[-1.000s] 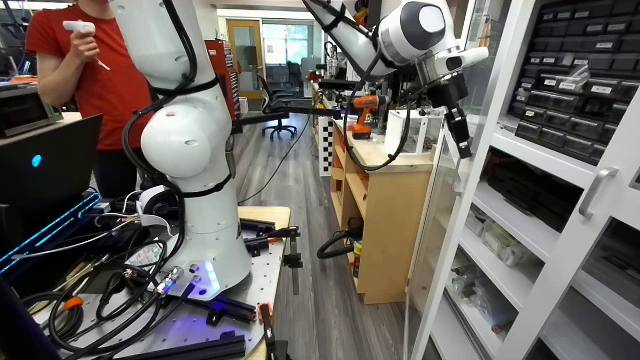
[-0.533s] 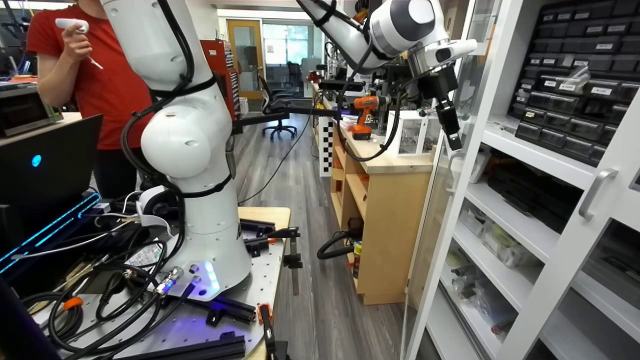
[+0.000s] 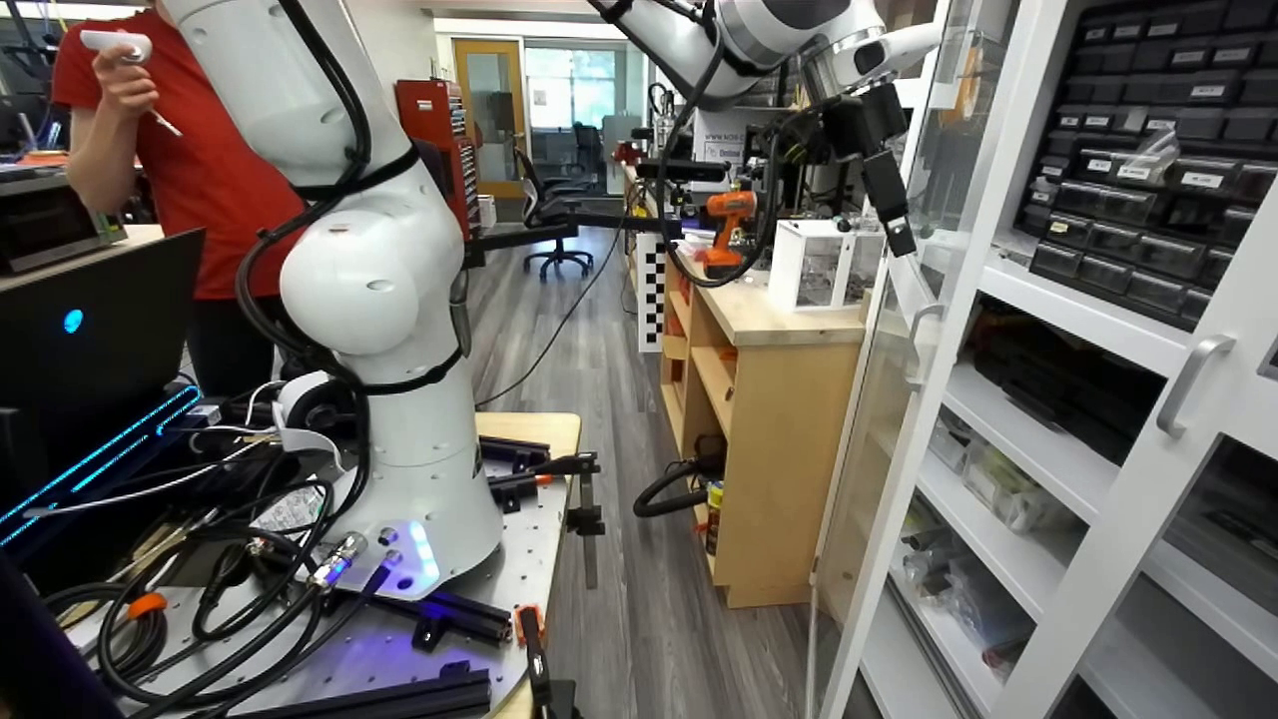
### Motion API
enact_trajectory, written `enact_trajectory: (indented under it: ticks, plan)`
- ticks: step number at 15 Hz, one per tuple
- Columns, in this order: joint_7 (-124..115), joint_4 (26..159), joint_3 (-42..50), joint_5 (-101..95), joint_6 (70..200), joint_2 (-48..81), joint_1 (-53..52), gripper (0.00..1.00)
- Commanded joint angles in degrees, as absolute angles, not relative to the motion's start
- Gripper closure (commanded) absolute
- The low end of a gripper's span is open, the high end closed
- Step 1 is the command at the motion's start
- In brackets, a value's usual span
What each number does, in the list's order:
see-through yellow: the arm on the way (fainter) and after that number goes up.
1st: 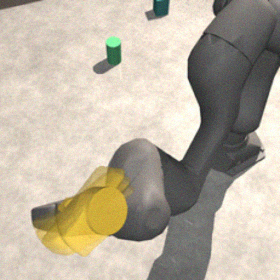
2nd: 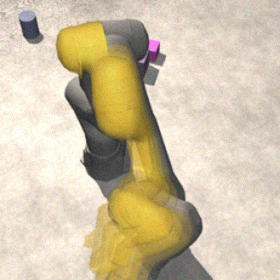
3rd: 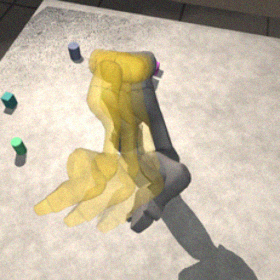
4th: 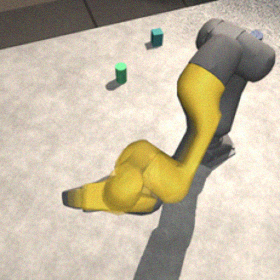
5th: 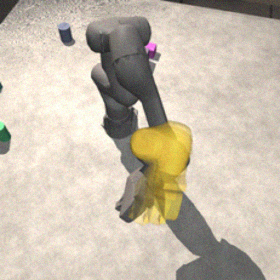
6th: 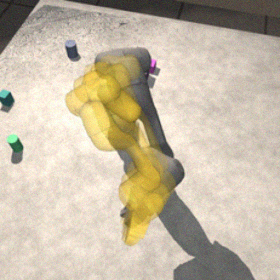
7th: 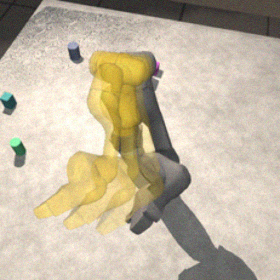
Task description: Open the left glass door of the cabinet.
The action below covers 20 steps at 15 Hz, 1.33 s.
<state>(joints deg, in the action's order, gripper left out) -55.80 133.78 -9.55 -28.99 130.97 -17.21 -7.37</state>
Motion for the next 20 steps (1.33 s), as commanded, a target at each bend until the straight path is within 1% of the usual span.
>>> enact_trajectory:
  ticks: [1,10,16,20]
  plan:
    - [-53.9,136.4,-10.3,-26.1,129.4,-22.0,-5.3,0.00]
    - [-36.2,139.5,-9.2,-13.0,129.4,-31.4,-6.5,0.00]
    - [-24.5,140.4,-7.4,-7.3,124.5,-36.6,-4.7,0.00]
    - [-15.6,140.2,-3.8,-6.4,121.3,-38.4,-3.3,0.00]
